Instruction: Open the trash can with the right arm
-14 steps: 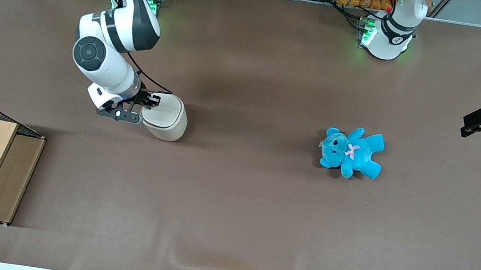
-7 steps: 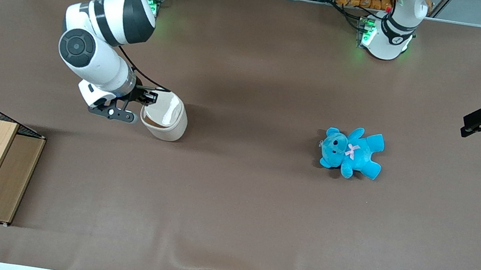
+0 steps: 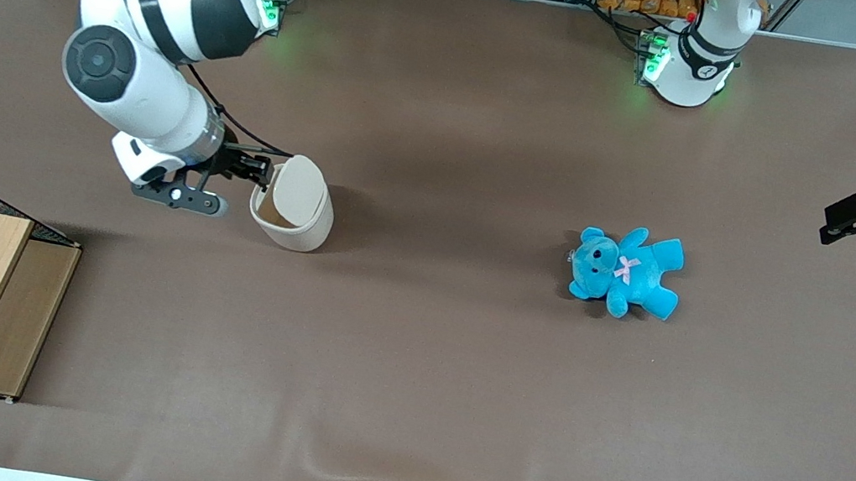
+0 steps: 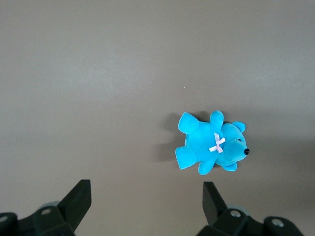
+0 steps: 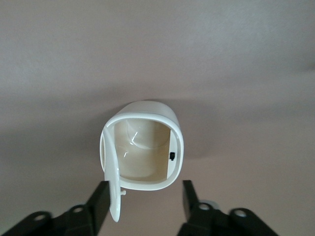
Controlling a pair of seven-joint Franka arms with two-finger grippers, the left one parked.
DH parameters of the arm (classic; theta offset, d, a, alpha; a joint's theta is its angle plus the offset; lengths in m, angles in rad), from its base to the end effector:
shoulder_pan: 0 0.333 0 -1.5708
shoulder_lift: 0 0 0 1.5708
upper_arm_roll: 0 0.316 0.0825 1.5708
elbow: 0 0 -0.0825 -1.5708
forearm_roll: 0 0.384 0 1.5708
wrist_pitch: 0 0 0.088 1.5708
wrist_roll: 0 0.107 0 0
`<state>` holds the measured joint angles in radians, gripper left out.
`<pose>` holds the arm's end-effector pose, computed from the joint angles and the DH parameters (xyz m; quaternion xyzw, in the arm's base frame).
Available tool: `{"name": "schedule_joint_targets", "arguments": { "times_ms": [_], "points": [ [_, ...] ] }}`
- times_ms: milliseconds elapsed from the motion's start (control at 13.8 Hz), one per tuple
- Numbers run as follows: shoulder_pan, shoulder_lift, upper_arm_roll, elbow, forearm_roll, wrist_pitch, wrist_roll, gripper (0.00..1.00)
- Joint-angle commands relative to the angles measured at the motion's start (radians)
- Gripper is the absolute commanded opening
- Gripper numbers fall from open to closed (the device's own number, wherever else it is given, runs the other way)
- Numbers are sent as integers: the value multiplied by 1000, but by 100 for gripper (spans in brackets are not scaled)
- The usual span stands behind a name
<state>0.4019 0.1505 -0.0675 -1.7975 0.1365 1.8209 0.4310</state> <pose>0.5534 0.2058 0.4518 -0.9938 0.0690 0.0809 0.0319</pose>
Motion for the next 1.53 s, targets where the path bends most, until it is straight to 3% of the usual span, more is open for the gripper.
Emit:
{"name": "schedule_joint_targets", "arguments": {
  "times_ms": [0, 364, 873, 1164, 1309, 1455],
  "points": [
    [-70, 1, 6, 96, 14, -87, -4, 100],
    [-167, -3, 6, 196, 5, -130, -23, 100],
    [-302, -29, 2, 300, -15, -256, -192, 100],
    [-319, -74, 2, 308, -23, -270, -247, 100],
    [-334, -98, 3, 308, -76, -272, -299, 100],
    [-342, -121, 5, 306, -81, -275, -324, 100]
  ]
}}
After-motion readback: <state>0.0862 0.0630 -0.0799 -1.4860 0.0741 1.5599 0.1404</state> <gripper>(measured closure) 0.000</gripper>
